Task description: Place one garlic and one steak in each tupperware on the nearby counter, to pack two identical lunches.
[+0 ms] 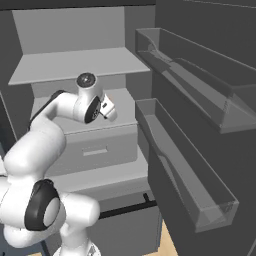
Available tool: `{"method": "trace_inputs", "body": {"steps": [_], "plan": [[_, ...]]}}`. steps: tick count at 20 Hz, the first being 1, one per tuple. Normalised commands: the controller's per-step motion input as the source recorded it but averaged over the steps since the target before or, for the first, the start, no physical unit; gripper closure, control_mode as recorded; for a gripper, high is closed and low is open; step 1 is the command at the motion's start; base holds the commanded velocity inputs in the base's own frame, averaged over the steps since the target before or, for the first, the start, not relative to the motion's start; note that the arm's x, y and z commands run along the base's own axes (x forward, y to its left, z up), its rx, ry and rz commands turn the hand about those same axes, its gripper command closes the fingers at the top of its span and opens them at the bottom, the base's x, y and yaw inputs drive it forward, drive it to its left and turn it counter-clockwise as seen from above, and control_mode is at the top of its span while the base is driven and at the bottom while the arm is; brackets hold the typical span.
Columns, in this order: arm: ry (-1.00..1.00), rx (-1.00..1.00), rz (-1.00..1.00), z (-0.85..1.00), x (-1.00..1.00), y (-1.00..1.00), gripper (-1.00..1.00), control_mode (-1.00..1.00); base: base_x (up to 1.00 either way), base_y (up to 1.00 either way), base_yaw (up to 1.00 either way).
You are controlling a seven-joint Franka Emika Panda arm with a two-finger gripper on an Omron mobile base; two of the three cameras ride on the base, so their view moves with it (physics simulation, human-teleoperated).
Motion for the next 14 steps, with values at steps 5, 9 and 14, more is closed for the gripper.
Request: {"method": "trace_inputs", "body": {"steps": [5, 9, 14], "plan": [[0.0, 0.05, 0.0, -0.24, 0.32, 0.04, -1.0, -1.0, 0.0, 0.0, 0.0], [0.0, 0.02, 0.0, -0.41, 0.51, 0.02, -1.0, -1.0, 0.0, 0.0, 0.0], [0.0, 0.02, 0.0, -0.24, 0.67, 0.02, -1.0, -1.0, 0.0, 0.0, 0.0]]}}
